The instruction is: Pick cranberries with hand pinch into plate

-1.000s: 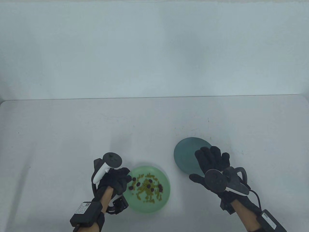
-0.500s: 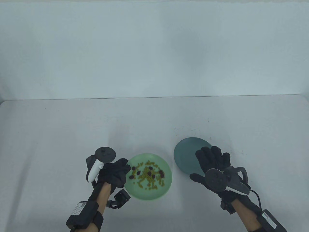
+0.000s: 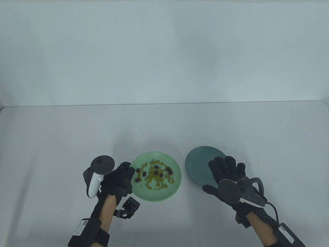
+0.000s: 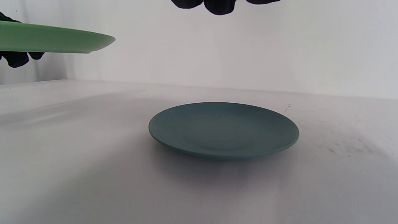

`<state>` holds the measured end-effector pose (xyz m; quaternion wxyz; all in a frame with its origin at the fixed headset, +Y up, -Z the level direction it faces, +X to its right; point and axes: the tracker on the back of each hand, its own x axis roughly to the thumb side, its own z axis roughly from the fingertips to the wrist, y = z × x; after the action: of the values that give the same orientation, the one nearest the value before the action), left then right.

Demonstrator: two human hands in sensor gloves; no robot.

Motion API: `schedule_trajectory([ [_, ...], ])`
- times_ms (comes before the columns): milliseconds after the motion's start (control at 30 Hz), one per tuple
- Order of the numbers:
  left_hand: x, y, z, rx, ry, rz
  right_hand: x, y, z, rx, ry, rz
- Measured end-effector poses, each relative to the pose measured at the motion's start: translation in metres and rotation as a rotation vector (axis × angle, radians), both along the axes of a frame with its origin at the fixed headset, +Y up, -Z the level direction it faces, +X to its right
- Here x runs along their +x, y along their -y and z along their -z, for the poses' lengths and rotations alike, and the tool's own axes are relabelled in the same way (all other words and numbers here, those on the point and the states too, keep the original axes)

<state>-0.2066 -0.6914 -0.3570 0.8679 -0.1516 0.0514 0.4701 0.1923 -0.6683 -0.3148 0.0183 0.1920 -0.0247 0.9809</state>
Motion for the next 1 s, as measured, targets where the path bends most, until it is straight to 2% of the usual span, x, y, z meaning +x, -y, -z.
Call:
schedule_trajectory([
  [467,-0.008,0.009,-0.001,0.013,-0.030,-0.044,-0.002,0.001,0.002,-0.016,0.014,-0.026],
  [600,-0.008,0.009,-0.001,0.011,-0.032,-0.057,-0.003,-0.006,0.005,-0.029,0.029,-0.014],
  [700,-0.008,0.008,-0.002,0.013,-0.030,-0.062,-0.008,-0.017,0.008,-0.043,0.023,-0.027],
  [1000,-0.006,0.010,-0.003,0.012,-0.019,-0.055,-0.050,-0.072,0.024,0.024,-0.032,-0.122],
])
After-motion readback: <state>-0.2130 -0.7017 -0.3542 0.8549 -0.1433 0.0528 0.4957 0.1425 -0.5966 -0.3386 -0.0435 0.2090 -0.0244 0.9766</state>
